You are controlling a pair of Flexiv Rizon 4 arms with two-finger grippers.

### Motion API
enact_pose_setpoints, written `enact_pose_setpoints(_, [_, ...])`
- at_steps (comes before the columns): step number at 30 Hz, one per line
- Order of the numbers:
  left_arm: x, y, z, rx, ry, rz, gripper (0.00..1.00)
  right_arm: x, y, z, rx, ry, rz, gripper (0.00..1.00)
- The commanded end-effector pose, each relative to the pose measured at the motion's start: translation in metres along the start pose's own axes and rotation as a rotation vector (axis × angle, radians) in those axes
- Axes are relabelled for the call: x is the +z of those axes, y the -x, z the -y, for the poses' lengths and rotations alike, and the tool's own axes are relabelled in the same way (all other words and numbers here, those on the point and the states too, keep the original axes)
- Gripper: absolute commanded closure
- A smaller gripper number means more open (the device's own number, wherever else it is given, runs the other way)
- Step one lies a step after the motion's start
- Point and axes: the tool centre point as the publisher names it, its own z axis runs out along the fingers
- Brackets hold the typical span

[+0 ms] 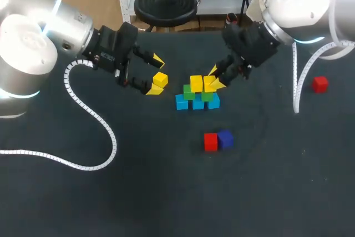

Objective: Place the blue cubes, place green cubes on the blue cubes, place the yellow cubes on the green cubes, then place the red cubes on the yellow cubes, and place purple cube on the red cubes.

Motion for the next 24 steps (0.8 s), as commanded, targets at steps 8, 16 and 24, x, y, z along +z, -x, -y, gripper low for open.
enact_pose_setpoints(8, [-0.0004, -0.0011, -0.0001, 0.003, 0.0, 0.003, 0.0, 0.0006, 0.0001, 0.0026, 0.013, -0.003, 0.003, 0.78])
enact_pose_setpoints(16, [-0.0004, -0.0011, -0.0001, 0.003, 0.0, 0.003, 0.0, 0.0009, -0.0004, 0.0021, 0.029, -0.017, 0.0, 0.78])
enact_pose_setpoints(24, [-0.0004, -0.0011, -0.0001, 0.003, 0.0, 0.003, 0.0, 0.0032, -0.0011, 0.0028, 0.036, -0.017, -0.008, 0.71])
